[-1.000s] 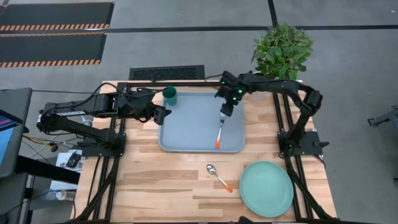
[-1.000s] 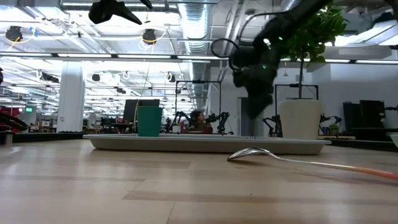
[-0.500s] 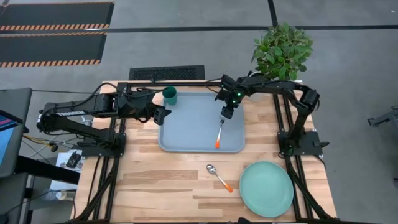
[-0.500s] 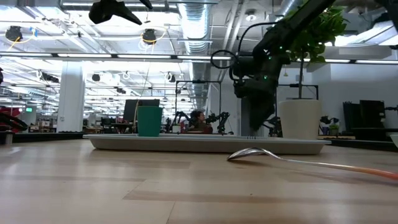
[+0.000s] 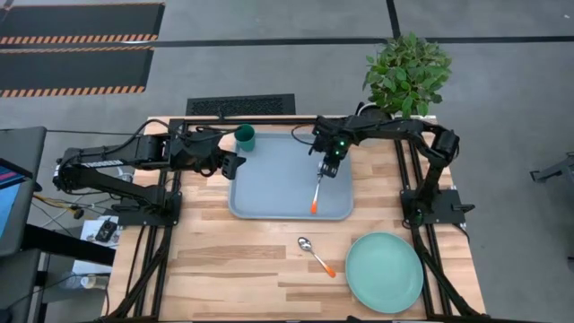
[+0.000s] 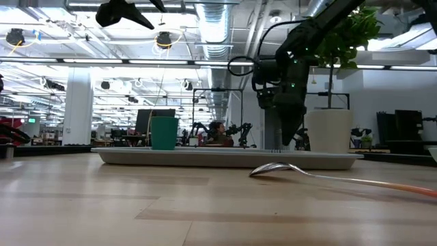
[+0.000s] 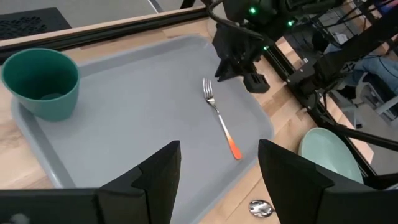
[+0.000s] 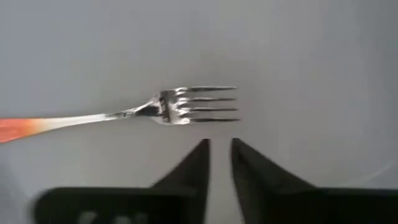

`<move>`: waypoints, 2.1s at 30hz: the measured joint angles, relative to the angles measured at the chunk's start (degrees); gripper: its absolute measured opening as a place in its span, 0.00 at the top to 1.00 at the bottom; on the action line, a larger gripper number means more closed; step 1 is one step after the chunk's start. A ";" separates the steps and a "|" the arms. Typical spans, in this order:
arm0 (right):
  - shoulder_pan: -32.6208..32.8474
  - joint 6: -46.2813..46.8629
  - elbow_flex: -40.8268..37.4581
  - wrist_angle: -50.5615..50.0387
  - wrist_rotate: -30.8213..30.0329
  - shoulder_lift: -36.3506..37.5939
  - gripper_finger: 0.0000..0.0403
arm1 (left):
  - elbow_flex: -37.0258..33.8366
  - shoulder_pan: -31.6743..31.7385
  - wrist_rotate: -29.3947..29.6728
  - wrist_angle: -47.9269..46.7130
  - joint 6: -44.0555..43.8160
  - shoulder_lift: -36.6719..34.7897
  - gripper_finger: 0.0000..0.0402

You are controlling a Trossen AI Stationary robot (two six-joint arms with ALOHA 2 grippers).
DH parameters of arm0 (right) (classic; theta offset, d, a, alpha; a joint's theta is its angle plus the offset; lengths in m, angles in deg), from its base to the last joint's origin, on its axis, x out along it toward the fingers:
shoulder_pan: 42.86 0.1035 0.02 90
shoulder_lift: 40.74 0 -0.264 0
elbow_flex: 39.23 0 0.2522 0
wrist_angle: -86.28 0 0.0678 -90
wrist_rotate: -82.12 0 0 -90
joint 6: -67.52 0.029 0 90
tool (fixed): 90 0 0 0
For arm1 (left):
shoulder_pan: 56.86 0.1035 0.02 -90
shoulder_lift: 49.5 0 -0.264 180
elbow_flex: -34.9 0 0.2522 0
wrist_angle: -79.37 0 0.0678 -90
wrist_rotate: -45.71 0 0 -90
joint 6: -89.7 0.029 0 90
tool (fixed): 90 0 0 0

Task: Pick and place plate/cup/fork/spoon on tray
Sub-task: Put the orange fork on the gray tray, then put the orange spoon on the gray tray to the right of the orange fork

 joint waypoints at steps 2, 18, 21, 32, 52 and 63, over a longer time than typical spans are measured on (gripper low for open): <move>-0.15 0.02 0.00 0.40 -0.08 0.00 0.95 | 0.00 0.00 0.00 0.00 0.00 0.00 0.50; 0.00 3.62 -4.09 3.71 -1.57 -0.02 0.95 | 0.00 0.00 0.02 -0.09 0.00 0.00 0.50; 0.42 3.67 -4.11 4.31 -1.91 -0.02 0.95 | 0.00 0.00 0.37 -0.13 0.02 0.00 0.50; 0.81 5.30 -4.09 9.00 -1.58 -0.02 0.96 | 0.00 0.00 1.47 -0.15 0.01 0.00 0.50; 0.51 3.34 -1.80 10.79 -2.70 -0.02 0.95 | 0.00 0.00 1.31 -0.25 0.85 0.00 0.50; 0.03 9.02 -1.55 5.60 -3.37 0.02 0.97 | 0.00 0.00 0.59 -0.67 0.85 0.00 0.50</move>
